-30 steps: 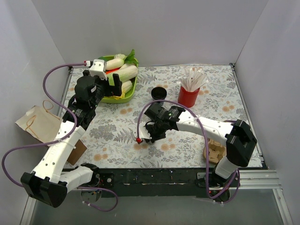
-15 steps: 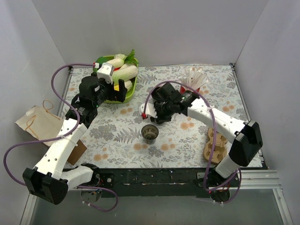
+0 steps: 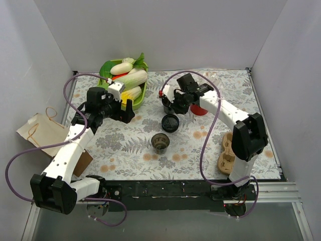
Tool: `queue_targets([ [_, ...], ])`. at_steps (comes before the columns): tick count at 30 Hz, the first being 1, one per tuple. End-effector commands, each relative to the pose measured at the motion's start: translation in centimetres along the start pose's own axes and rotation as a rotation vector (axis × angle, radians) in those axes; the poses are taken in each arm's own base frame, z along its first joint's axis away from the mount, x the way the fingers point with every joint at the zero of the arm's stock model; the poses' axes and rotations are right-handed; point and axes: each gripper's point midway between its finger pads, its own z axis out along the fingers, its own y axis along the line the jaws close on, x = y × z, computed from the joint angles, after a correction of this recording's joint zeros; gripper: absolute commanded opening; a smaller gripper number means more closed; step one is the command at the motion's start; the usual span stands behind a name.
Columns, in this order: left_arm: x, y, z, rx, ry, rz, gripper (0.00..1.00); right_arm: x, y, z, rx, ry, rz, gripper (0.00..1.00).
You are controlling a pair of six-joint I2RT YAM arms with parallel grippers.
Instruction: Pack the takeout coffee
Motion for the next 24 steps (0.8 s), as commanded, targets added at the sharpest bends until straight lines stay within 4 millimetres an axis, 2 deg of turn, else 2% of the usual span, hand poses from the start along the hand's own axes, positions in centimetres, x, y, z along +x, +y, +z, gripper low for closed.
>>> queue_targets([
  [1, -0.4, 0.7, 0.0, 0.018, 0.026, -0.095, 0.98, -1.0, -0.8, 0.7, 0.026, -0.027, 0.055, 0.24],
  [6, -1.1, 0.5, 0.4, 0.034, 0.013, -0.123, 0.98, -0.7, -1.3, 1.9, 0.024, -0.003, 0.083, 0.25],
  [11, -0.9, 0.7, 0.5, 0.025, 0.022, -0.127, 0.98, 0.3, -1.3, 3.2, -0.003, 0.027, 0.129, 0.24],
  [24, -0.2, 0.7, 0.6, 0.02, 0.031, -0.134, 0.98, 2.1, 0.3, 3.7, -0.051, 0.067, 0.173, 0.22],
])
